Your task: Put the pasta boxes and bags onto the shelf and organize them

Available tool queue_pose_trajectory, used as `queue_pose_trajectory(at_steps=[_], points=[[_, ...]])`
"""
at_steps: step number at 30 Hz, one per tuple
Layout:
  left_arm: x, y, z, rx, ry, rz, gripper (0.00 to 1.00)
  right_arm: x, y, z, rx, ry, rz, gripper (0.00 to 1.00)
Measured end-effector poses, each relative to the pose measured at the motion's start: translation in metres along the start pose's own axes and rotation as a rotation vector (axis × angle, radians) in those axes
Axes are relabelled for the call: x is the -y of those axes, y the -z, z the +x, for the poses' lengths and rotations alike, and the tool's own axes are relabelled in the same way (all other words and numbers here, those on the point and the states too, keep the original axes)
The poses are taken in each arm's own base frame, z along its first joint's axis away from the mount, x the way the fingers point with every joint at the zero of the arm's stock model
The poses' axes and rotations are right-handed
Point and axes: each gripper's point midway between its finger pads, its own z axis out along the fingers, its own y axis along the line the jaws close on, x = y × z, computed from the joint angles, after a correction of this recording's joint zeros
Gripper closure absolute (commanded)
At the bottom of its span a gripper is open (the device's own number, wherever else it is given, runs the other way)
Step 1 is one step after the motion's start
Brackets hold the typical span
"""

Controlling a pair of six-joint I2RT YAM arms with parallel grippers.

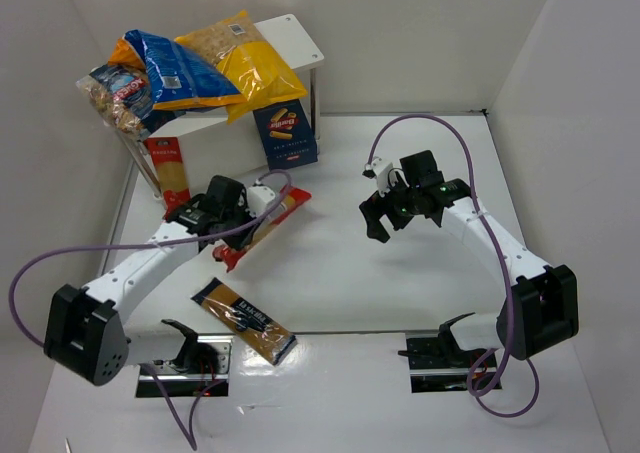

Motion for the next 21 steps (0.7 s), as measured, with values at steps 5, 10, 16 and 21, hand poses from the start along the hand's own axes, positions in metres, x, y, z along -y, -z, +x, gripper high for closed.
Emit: queue_pose_trajectory(at_steps=[5, 10, 16, 21], points=[[-0.021, 0.025, -0.012, 0.107, 0.104, -0.071, 1.0, 0.0, 0.0, 0.001, -0.002, -0.001, 0.002, 0.0], [-0.035, 0.042, -0.013, 0.154, 0.191, -0.123, 1.0, 0.001, 0.0, 0.001, -0.004, 0.0, 0.007, 0.0], [-0.062, 0.058, -0.006, 0.184, 0.326, -0.229, 1.0, 0.004, -0.001, 0.001, -0.007, 0.0, 0.021, 0.0], [-0.082, 0.063, 0.002, 0.181, 0.422, -0.315, 1.0, 0.006, -0.003, 0.003, -0.017, -0.002, 0.029, 0.0]])
